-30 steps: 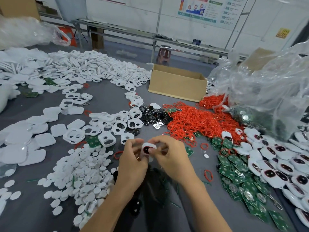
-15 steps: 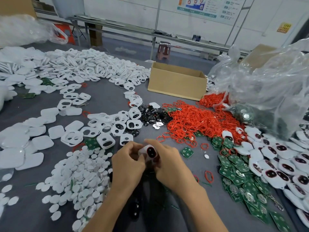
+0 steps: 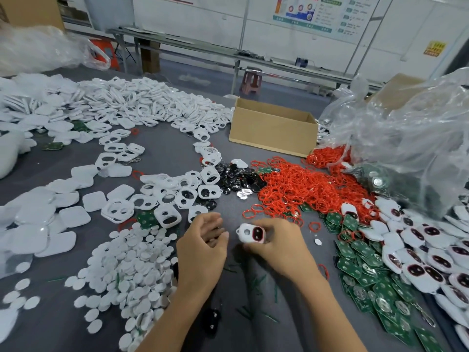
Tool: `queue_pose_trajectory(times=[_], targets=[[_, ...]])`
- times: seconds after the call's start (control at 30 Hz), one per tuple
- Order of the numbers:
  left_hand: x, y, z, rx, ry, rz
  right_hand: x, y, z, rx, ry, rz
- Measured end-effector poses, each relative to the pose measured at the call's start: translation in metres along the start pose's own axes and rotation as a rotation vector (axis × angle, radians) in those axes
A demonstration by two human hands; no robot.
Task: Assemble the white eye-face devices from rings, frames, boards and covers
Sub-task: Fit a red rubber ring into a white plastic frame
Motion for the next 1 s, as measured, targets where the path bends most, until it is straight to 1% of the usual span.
queue_pose_trajectory(times=[0.07, 0.13, 0.2, 0.3, 0.33, 0.4, 0.47, 0.53, 0.57, 0.63, 0.73, 0.8, 0.87, 1.0], targets=[[0.001, 0.001, 0.0, 0.005, -0.003, -0.007, -0.012, 0.01, -0.001, -0.058, -0.114, 0.131], [0.0, 0.001, 0.0, 0.005, -0.001, -0.006, -0.037, 0.025, 0.003, -0.087, -0.153, 0.138], [-0.001, 0.002, 0.001, 0.023, 0.007, -0.011, -0.076, 0.05, 0.013, -0.212, -0.167, 0.037], [-0.004, -0.001, 0.003, 0.014, 0.018, -0.011, -0.158, 0.101, 0.028, -0.5, -0.178, -0.206], [-0.004, -0.002, 0.003, 0.012, 0.024, -0.011, -0.185, 0.118, 0.032, -0.581, -0.174, -0.24], [-0.005, -0.003, 0.004, 0.021, 0.047, -0.017, -0.224, 0.139, 0.032, -0.677, -0.198, -0.215], [-0.006, -0.002, 0.004, 0.037, 0.069, -0.025, -0.24, 0.139, 0.022, -0.602, -0.22, -0.226], [-0.007, -0.002, 0.004, 0.051, 0.077, -0.027, -0.234, 0.118, 0.008, -0.473, -0.202, -0.254], [-0.007, -0.002, 0.004, 0.049, 0.078, -0.024, -0.225, 0.101, 0.001, -0.408, -0.202, -0.237], [-0.006, -0.002, 0.003, 0.028, 0.066, -0.01, -0.203, 0.066, -0.016, -0.321, -0.214, -0.131], [-0.005, -0.002, 0.001, -0.013, 0.039, 0.006, -0.172, 0.027, -0.033, -0.287, -0.193, 0.029], [-0.005, -0.001, 0.001, -0.029, 0.029, 0.003, -0.159, 0.011, -0.04, -0.253, -0.19, 0.063], [-0.004, 0.0, 0.0, -0.031, 0.03, 0.0, -0.148, 0.003, -0.044, -0.191, -0.187, 0.049], [-0.004, 0.0, 0.002, -0.019, 0.049, -0.002, -0.134, 0.004, -0.039, -0.129, -0.052, -0.119]])
Point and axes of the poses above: each hand's wrist, its own x-axis away from the middle knuckle, its own y-axis out of the back of the hand, z = x × y, the point moved 3 cm from there along -x, towards the middle knuckle, and after that the axes turned 1 degree about y, right-handed, at the moved point
